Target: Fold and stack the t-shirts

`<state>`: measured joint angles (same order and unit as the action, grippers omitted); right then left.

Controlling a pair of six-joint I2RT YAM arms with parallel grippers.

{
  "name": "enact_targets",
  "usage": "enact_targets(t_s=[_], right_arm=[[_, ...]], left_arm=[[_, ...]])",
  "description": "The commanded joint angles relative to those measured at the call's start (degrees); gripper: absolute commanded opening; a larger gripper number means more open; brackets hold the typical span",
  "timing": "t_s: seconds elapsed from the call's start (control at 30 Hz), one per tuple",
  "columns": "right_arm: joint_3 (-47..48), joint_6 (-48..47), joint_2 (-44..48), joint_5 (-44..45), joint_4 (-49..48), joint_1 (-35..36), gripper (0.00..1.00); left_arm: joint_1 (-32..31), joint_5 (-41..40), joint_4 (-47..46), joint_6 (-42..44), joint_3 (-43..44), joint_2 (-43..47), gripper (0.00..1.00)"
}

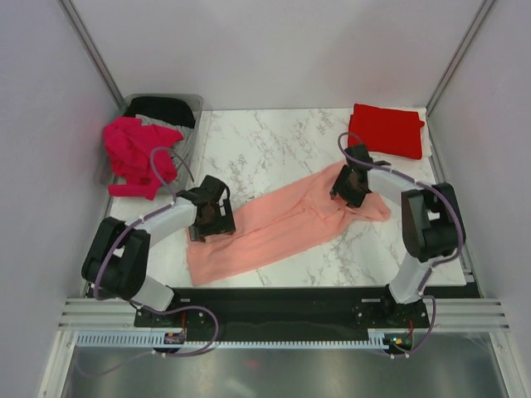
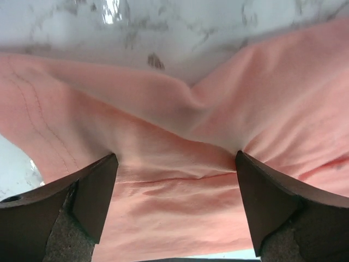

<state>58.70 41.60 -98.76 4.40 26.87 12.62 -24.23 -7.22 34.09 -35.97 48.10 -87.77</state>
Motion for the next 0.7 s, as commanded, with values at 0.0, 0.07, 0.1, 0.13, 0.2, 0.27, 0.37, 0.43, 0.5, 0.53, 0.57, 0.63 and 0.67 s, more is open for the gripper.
enact_targets(t_s=[0.0,0.07,0.1,0.13,0.2,0.27,0.37,0.43,0.5,0.53,0.57,0.63,0.67], right_arm=[[10.0,-4.24,-14.59,-9.04,-3.33,0.47,0.61],[18.79,-4.86,-22.94,-14.76,-2.62,1.26,0.59],[21.26,-5.04,-25.14,-15.99,-2.18,2.13,0.59],[25.46,-5.3,-28.73,-16.79,-2.09,2.67,0.59],[29.44,-5.3,-31.57,-17.15,-1.91,3.55,0.59],[34.89,-4.96,-35.35,-17.41,-1.74,3.64,0.6],[43.32,-4.69,-40.18,-17.94,-0.77,3.64,0.6],[50.68,-4.87,-44.04,-18.11,0.19,3.64,0.61],[56.32,-5.22,-48.43,-18.29,0.9,3.64,0.62],[61.92,-5.22,-50.02,-18.29,1.07,3.64,0.63],[64.93,-5.3,-51.69,-18.12,1.51,3.55,0.63],[72.22,-5.31,-56.07,-16.98,2.57,3.2,0.63],[73.74,-5.04,-57.15,-16.36,2.66,3.2,0.63]], left_arm=[[-1.34,6.95,-0.77,-2.0,-6.07,3.82,0.96],[-3.01,10.81,-2.18,-4.19,-9.23,5.14,0.96],[-3.71,11.78,-2.79,-4.98,-10.21,6.02,0.96],[-5.46,13.27,-4.36,-7.25,-11.26,7.42,0.95],[-7.58,15.39,-6.74,-9.64,-13.99,8.66,0.95],[-10.92,18.03,-9.99,-13.15,-14.87,8.67,0.95],[-14.7,20.14,-13.42,-16.94,-13.65,6.74,0.94],[-17.15,21.28,-15.0,-19.3,-11.55,5.16,0.94],[-18.57,22.51,-17.81,-21.94,-10.13,2.87,0.94],[-19.79,23.73,-18.87,-23.09,-9.08,2.08,0.94],[-20.5,24.18,-20.01,-24.14,-8.46,0.86,0.94],[-22.69,24.01,-21.25,-26.16,-6.36,-0.12,0.94],[-23.23,23.84,-21.34,-26.61,-5.83,-0.3,0.94]])
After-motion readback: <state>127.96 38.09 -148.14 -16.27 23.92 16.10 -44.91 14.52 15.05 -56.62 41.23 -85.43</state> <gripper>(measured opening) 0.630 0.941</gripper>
